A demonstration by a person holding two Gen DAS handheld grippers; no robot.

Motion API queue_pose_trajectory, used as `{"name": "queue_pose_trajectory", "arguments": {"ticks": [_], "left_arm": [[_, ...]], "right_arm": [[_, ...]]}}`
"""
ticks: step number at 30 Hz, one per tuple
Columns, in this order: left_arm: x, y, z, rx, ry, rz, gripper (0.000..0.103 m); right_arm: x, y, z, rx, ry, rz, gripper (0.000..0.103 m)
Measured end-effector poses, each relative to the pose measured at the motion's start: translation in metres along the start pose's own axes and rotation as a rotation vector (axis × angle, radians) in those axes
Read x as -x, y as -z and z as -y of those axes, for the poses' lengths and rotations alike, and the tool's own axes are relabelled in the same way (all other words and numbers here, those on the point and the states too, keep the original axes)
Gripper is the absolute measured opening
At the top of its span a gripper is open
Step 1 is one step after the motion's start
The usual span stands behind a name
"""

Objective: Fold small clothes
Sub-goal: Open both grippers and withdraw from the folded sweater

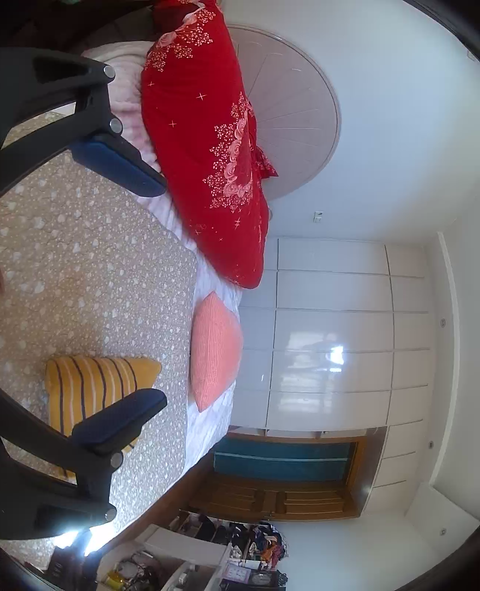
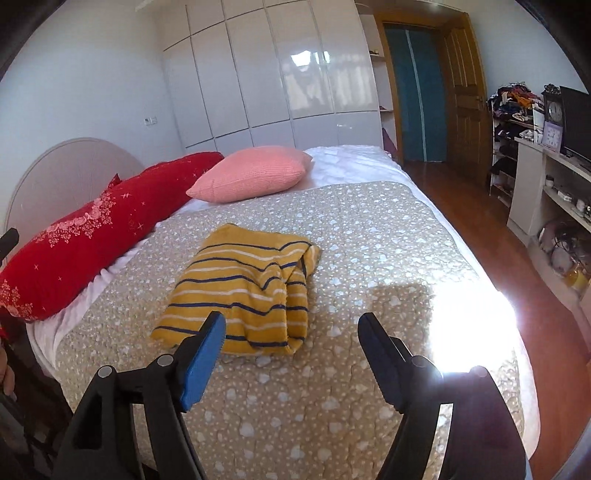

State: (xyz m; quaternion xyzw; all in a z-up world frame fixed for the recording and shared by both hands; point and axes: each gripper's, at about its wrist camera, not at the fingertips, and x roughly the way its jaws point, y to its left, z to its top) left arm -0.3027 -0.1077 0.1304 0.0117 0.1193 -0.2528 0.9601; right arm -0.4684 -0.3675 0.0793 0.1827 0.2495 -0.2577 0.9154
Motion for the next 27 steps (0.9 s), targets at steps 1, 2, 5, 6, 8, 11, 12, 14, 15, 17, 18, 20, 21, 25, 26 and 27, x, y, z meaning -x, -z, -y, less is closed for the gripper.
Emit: {"name": "queue_pose_trajectory", "arguments": {"ticks": [1, 2, 5, 6, 8, 11, 12, 14, 15, 17, 18, 20, 21, 25, 26, 27], "left_arm": [[0.001, 0.001, 0.001, -0.002, 0.013, -0.009, 0.103], [0.004, 0.003, 0.003, -0.004, 0.027, -0.019, 0.103], [0.009, 0.008, 0.009, -0.014, 0.086, -0.058, 0.103], [0.010, 0.010, 0.010, -0.016, 0.093, -0.064, 0.103], [0.011, 0.014, 0.013, -0.026, 0.114, -0.083, 0.103], [0.012, 0.020, 0.020, -0.054, 0.128, -0.101, 0.103], [0.012, 0.021, 0.020, -0.061, 0.129, -0.103, 0.103], [0.011, 0.023, 0.022, -0.068, 0.127, -0.106, 0.103], [0.009, 0.024, 0.024, -0.071, 0.126, -0.114, 0.103], [0.004, 0.027, 0.025, -0.072, 0.136, -0.137, 0.103], [0.001, 0.029, 0.026, -0.071, 0.143, -0.151, 0.103], [-0.006, 0.034, 0.028, -0.069, 0.154, -0.185, 0.103], [-0.009, 0.036, 0.029, -0.067, 0.158, -0.200, 0.103], [-0.024, 0.049, 0.030, -0.066, 0.173, -0.264, 0.103], [-0.027, 0.051, 0.031, -0.066, 0.171, -0.277, 0.103], [-0.031, 0.055, 0.031, -0.067, 0.168, -0.292, 0.103]], "right_arm": [[0.004, 0.004, -0.005, 0.011, 0.001, 0.007, 0.081], [0.006, 0.009, -0.012, 0.027, 0.003, 0.014, 0.082], [0.008, 0.022, -0.034, 0.067, -0.007, 0.014, 0.083], [0.007, 0.026, -0.040, 0.073, -0.013, 0.012, 0.083], [0.003, 0.032, -0.048, 0.075, -0.037, 0.000, 0.084], [-0.003, 0.038, -0.055, 0.080, -0.058, -0.022, 0.084], [-0.005, 0.039, -0.057, 0.081, -0.059, -0.024, 0.084], [-0.007, 0.042, -0.060, 0.086, -0.063, -0.026, 0.084], [-0.008, 0.042, -0.061, 0.088, -0.060, -0.026, 0.084], [-0.010, 0.044, -0.061, 0.086, -0.050, -0.025, 0.085], [-0.012, 0.044, -0.060, 0.081, -0.049, -0.029, 0.085], [-0.015, 0.047, -0.057, 0.063, -0.050, -0.042, 0.086], [-0.017, 0.049, -0.056, 0.055, -0.047, -0.048, 0.086], [-0.022, 0.056, -0.055, 0.054, -0.021, -0.070, 0.086], [-0.023, 0.058, -0.055, 0.054, -0.015, -0.074, 0.086], [-0.024, 0.059, -0.055, 0.053, -0.013, -0.078, 0.086]]}}
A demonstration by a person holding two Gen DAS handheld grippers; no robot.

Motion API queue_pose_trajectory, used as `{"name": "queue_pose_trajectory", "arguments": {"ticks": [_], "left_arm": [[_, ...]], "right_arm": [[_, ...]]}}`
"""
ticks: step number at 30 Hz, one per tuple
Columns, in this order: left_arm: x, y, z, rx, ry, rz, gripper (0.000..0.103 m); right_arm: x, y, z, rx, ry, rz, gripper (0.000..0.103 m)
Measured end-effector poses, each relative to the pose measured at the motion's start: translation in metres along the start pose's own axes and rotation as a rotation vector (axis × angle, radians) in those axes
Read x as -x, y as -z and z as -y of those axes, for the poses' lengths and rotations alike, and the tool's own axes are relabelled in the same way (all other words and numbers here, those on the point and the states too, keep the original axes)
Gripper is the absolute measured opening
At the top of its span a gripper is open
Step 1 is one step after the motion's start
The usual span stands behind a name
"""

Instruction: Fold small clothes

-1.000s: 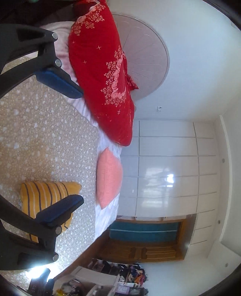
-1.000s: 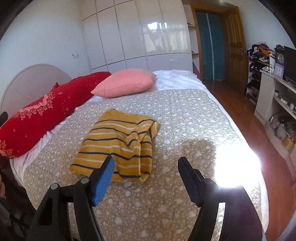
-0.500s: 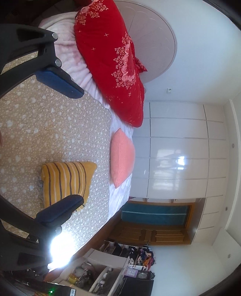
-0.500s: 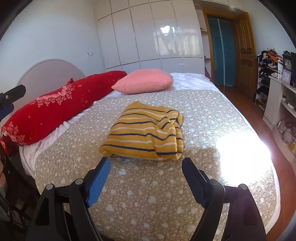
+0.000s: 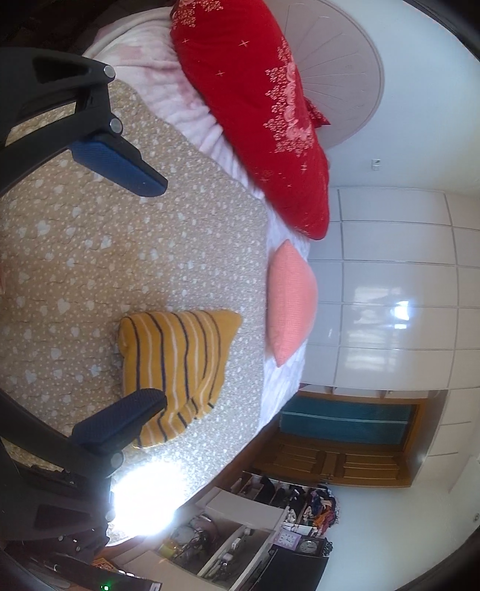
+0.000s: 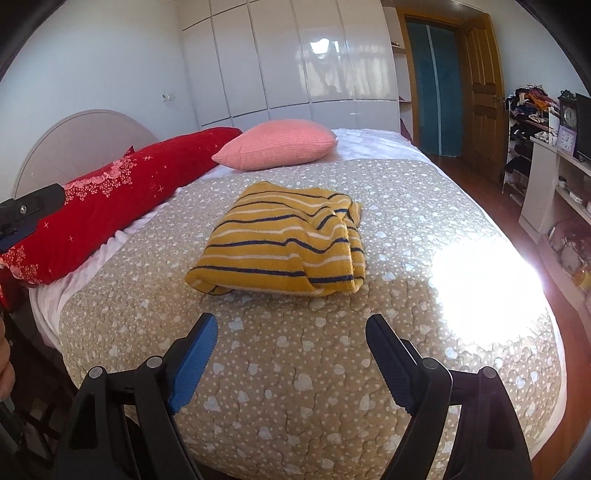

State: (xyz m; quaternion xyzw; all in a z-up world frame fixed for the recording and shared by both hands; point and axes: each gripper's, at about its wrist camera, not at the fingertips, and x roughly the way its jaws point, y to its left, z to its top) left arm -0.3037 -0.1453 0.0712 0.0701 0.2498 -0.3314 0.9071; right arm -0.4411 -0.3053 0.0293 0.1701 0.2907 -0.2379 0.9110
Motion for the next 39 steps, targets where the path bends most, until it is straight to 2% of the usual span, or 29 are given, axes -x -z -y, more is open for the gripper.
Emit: {"name": "queue_pose_trajectory", "arguments": {"ticks": [5, 16, 25, 33, 39], "left_arm": [[-0.021, 0.009, -0.005, 0.023, 0.001, -0.073, 0.103], [-0.051, 0.024, -0.022, 0.056, 0.005, -0.148, 0.103], [-0.066, 0.033, -0.039, 0.090, -0.008, -0.208, 0.103], [-0.070, 0.038, -0.036, 0.069, -0.025, -0.241, 0.103], [-0.073, 0.040, -0.023, 0.034, -0.032, -0.261, 0.103]], "right_arm": [[-0.011, 0.001, 0.002, -0.021, 0.009, -0.026, 0.087], [-0.030, -0.007, -0.010, -0.022, 0.021, -0.045, 0.087], [-0.049, -0.009, -0.043, 0.070, 0.012, -0.065, 0.088], [-0.054, -0.005, -0.049, 0.114, 0.027, -0.070, 0.088], [-0.055, -0.003, -0.032, 0.073, 0.039, -0.083, 0.089]]}}
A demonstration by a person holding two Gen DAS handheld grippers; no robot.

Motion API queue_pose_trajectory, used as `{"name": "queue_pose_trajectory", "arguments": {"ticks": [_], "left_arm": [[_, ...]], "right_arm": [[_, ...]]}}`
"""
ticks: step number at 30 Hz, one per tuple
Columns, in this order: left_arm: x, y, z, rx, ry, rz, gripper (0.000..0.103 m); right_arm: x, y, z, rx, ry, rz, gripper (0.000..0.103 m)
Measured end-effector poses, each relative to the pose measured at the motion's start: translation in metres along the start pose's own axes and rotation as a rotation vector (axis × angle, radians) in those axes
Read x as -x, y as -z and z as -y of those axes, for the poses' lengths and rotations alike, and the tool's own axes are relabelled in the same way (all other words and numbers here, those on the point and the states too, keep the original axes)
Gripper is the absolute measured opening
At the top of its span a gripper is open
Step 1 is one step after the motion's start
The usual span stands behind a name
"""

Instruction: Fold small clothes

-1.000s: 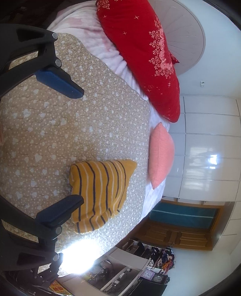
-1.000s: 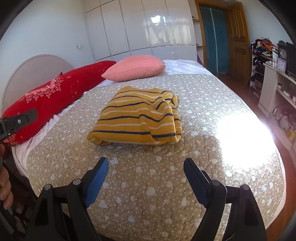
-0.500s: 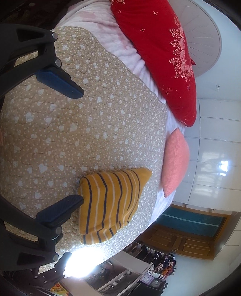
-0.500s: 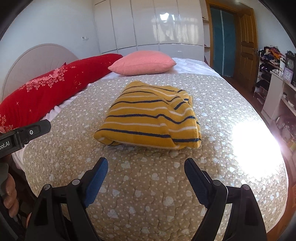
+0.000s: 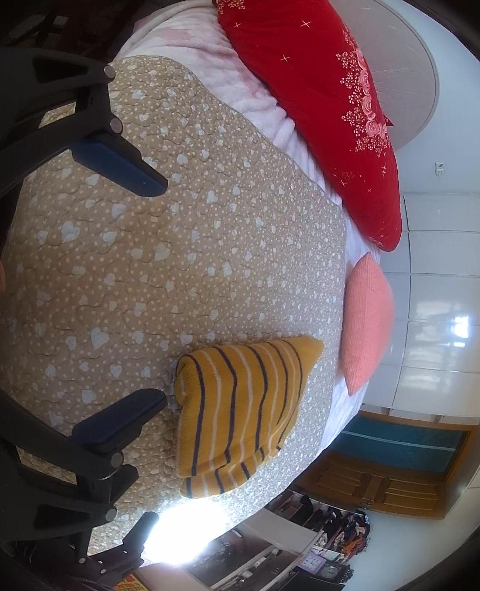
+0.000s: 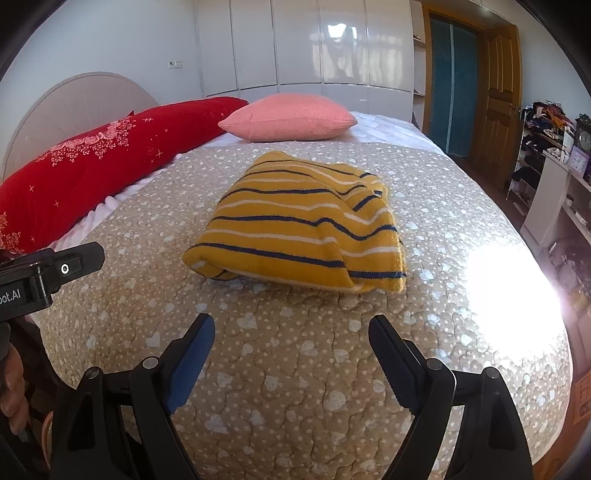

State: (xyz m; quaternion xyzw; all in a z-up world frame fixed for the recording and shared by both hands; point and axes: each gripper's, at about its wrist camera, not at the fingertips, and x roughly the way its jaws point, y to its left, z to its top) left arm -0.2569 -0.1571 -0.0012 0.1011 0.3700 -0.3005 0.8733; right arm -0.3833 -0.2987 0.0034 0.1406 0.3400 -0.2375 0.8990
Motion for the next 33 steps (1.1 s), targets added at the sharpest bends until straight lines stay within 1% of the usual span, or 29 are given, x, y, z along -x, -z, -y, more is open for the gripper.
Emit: {"name": "queue_pose_trajectory", "arguments": {"ticks": [6, 12, 18, 33], "left_arm": [[-0.005, 0.004, 0.009, -0.023, -0.003, -0.027, 0.103], [-0.006, 0.006, 0.014, -0.039, -0.007, -0.039, 0.103], [-0.010, 0.009, 0.015, -0.046, -0.007, -0.060, 0.103], [-0.018, 0.013, 0.004, -0.010, 0.011, -0.099, 0.103]], "right_arm": [[-0.001, 0.006, 0.015, -0.052, 0.002, -0.013, 0.089], [-0.001, 0.010, 0.021, -0.071, 0.007, -0.017, 0.089], [-0.001, 0.012, 0.021, -0.069, 0.009, -0.021, 0.089], [-0.007, 0.012, 0.009, -0.054, 0.012, -0.044, 0.089]]}}
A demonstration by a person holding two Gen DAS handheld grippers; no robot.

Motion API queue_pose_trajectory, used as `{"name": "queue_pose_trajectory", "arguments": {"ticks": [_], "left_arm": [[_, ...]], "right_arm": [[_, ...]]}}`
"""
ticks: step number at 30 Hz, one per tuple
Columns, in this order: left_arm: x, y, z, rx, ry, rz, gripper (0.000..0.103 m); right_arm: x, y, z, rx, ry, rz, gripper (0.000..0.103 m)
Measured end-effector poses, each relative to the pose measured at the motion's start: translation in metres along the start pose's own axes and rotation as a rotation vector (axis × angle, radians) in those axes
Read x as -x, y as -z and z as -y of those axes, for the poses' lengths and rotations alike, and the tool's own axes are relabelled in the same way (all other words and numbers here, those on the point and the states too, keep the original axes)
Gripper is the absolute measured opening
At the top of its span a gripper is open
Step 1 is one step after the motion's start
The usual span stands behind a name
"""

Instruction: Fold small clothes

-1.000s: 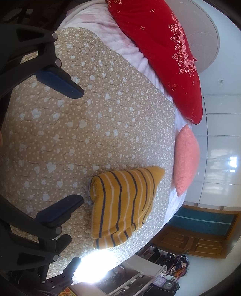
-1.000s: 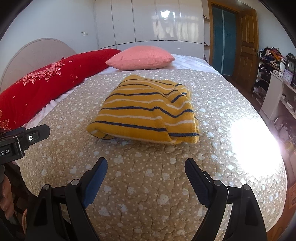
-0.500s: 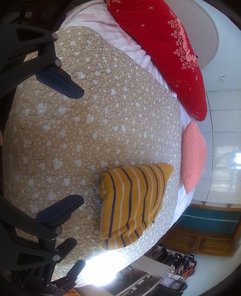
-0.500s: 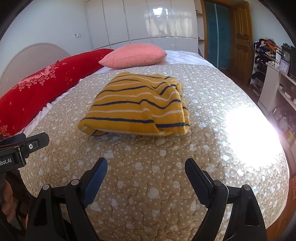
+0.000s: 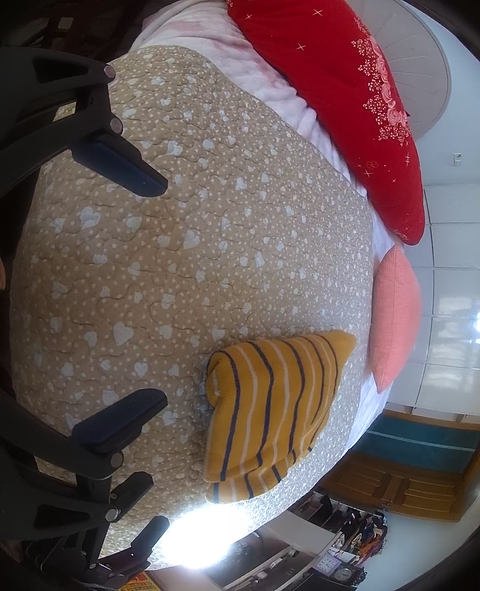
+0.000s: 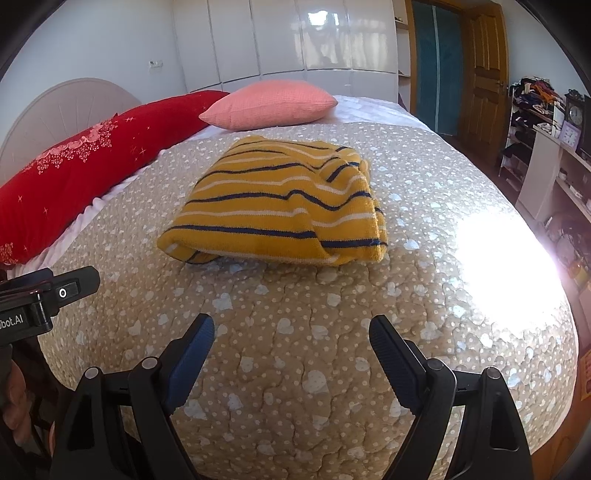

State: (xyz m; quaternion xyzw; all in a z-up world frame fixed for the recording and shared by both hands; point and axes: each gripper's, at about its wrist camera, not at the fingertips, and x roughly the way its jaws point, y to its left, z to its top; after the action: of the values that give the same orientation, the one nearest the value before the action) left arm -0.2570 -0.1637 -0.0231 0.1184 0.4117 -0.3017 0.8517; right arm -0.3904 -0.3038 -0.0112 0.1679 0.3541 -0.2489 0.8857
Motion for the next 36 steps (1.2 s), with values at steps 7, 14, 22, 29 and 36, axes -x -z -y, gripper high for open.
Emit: {"name": "queue_pose_trajectory", "arguments": {"ticks": [7, 14, 22, 29, 36], "left_arm": [[-0.0021, 0.0013, -0.0012, 0.003, -0.001, -0.011, 0.103], [-0.0034, 0.0025, 0.0022, -0.006, -0.001, -0.022, 0.103], [-0.0022, 0.0037, 0.0066, -0.020, 0.001, -0.027, 0.103], [-0.0021, 0.0047, 0.0066, -0.020, 0.008, -0.031, 0.103], [-0.0027, 0.0058, 0.0063, -0.021, 0.014, -0.036, 0.103]], "right_arm": [[-0.0044, 0.0008, -0.0054, 0.013, -0.008, -0.010, 0.089], [-0.0068, 0.0025, -0.0024, 0.004, -0.007, -0.018, 0.089], [-0.0046, 0.0047, 0.0035, -0.018, -0.009, -0.018, 0.090], [-0.0037, 0.0060, 0.0031, -0.016, -0.008, -0.019, 0.090], [-0.0036, 0.0065, 0.0025, -0.014, -0.006, -0.020, 0.090]]}}
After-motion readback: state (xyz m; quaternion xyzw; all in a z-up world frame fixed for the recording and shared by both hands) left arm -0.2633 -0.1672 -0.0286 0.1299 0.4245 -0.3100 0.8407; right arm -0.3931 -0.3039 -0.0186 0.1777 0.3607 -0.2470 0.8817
